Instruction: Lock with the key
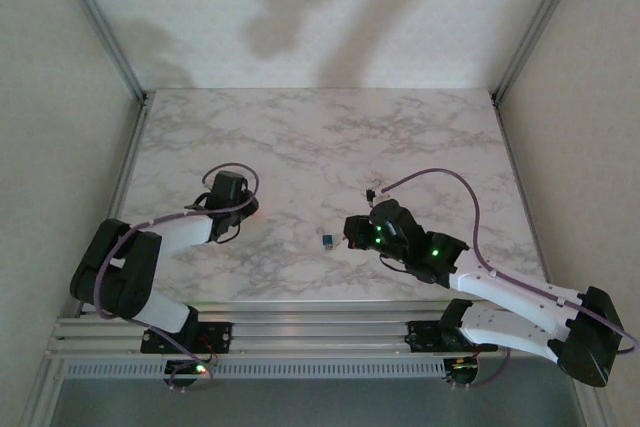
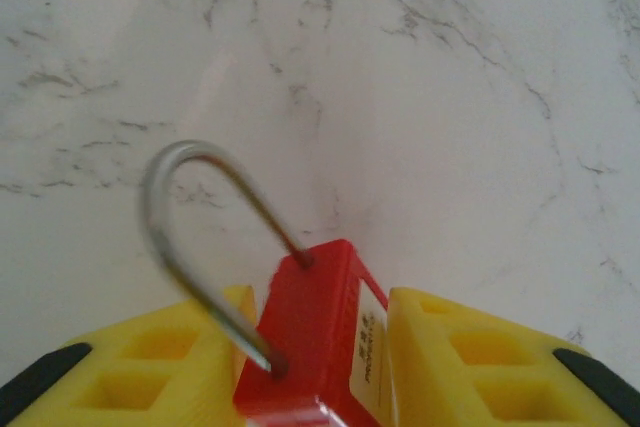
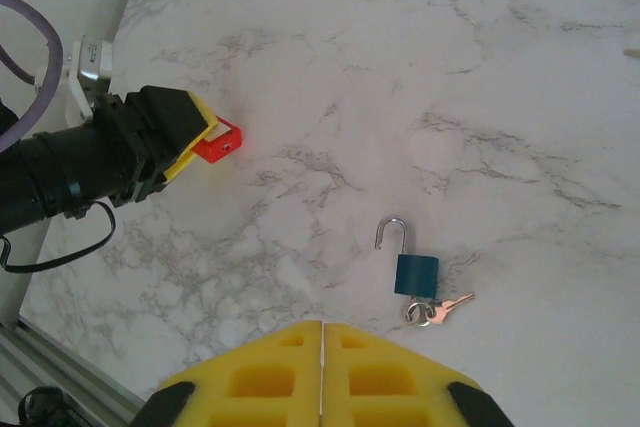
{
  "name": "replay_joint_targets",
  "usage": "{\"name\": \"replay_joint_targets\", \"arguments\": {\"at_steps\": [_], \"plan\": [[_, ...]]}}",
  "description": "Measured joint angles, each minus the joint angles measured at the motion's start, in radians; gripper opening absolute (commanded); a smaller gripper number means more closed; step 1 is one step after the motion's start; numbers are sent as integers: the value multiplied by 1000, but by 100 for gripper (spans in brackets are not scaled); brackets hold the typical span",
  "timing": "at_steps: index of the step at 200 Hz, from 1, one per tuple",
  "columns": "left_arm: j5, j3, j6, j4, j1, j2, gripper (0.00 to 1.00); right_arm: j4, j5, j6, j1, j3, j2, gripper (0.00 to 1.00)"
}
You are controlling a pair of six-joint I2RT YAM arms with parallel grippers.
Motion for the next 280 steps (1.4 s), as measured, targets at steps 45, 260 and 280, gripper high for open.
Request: {"name": "replay_joint_targets", "arguments": {"at_steps": [45, 260, 280], "plan": [[12, -23, 0, 23, 15, -1, 44, 0, 0, 3, 0, -6, 0, 0], [-73, -37, -59, -143, 44, -592, 100, -191, -130, -147, 39, 562, 700, 0], [-114, -6, -62, -244, 44, -670, 100, -271, -142, -194, 39, 714, 836, 0]]}}
